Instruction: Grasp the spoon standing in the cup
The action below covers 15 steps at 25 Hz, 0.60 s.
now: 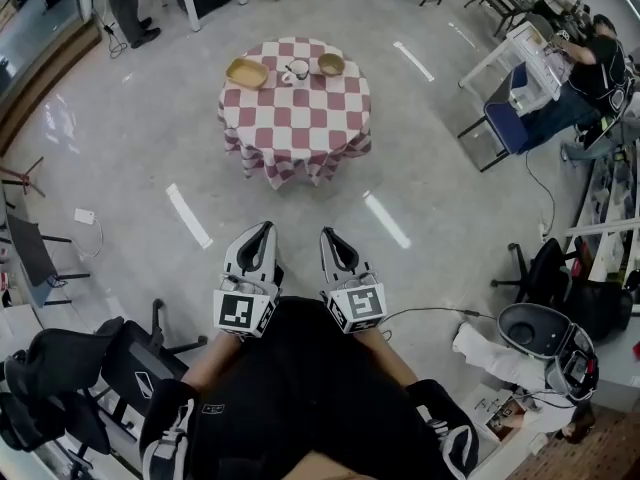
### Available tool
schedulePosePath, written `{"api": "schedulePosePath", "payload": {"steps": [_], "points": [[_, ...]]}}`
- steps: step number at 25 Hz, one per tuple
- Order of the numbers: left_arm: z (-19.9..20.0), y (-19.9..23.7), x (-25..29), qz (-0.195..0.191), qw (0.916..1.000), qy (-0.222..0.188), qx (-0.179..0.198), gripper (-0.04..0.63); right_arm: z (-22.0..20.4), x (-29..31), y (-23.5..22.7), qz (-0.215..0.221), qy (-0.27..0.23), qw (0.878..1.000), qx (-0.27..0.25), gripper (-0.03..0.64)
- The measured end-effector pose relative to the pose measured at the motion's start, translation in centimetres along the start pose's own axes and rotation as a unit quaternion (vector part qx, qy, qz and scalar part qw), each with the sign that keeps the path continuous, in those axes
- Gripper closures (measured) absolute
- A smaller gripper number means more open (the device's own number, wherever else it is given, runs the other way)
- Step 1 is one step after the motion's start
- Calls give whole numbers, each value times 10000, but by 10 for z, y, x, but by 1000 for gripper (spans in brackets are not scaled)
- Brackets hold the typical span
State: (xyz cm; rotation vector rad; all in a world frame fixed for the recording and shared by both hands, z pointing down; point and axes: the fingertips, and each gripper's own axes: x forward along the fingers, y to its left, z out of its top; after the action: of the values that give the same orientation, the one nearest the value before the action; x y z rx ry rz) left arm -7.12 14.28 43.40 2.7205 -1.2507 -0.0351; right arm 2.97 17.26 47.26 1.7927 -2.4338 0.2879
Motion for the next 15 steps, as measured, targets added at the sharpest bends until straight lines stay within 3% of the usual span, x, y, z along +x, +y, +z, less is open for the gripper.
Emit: {"api": "schedulePosePath", "payload": {"steps": [4, 15], "points": [[19, 45, 42, -14, 9999, -133, 27, 586, 18, 59, -11, -26, 6, 10000, -93, 589], [25, 146, 103, 61, 9999, -19, -84, 586, 38, 190, -16, -58, 101, 9998, -138, 589]]}}
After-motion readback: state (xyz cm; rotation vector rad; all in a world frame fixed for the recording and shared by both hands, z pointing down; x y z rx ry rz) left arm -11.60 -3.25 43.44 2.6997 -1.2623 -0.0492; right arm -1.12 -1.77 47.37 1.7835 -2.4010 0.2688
